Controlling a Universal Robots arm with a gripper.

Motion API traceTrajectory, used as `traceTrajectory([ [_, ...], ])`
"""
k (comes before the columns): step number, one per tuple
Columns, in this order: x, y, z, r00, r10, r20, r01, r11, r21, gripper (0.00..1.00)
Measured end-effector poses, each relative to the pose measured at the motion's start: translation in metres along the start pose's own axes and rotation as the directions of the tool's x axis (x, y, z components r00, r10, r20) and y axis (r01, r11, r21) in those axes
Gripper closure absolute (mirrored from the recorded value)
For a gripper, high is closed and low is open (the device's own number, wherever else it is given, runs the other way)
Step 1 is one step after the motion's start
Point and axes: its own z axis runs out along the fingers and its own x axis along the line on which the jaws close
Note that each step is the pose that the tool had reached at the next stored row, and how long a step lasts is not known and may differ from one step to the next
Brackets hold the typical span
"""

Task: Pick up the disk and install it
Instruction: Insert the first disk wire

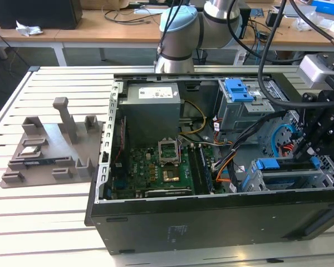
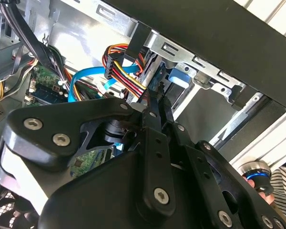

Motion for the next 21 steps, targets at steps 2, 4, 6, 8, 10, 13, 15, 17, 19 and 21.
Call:
traceTrajectory([
  [2, 0.0, 0.0, 0.0, 1.0, 0.0, 0.0003, 0.0, 1.0, 0.0, 0.83],
  [4, 0.0001, 0.0, 0.0004, 1.0, 0.0, 0.0002, 0.0, 1.0, 0.0001, 0.83],
  [6, 0.0001, -0.0001, 0.0009, 1.0, 0.0, 0.0003, 0.0, 1.0, -0.0001, 0.83],
  [8, 0.0, -0.0002, 0.0014, 1.0, 0.0, 0.0003, 0.0, 1.0, -0.0002, 0.83],
  [10, 0.0, -0.0003, 0.0018, 1.0, 0.0, 0.0003, 0.0, 1.0, -0.0003, 0.83],
  [13, 0.0, -0.0003, 0.0019, 1.0, 0.0, 0.0002, 0.0, 1.0, -0.0003, 0.83],
  [15, 0.0, -0.0002, 0.0004, 1.0, 0.0, 0.0011, 0.0, 1.0, -0.0004, 0.83],
  [17, 0.0, 0.0, -0.0022, 1.0, 0.0, 0.0004, 0.0, 1.0, -0.0002, 0.83],
  [19, 0.0, 0.0, -0.0023, 1.0, 0.0, 0.0, 0.0, 1.0, -0.0002, 0.83],
  [21, 0.0, -0.0001, -0.0016, 1.0, 0.002, -0.0015, -0.002, 1.0, -0.0002, 0.83],
])
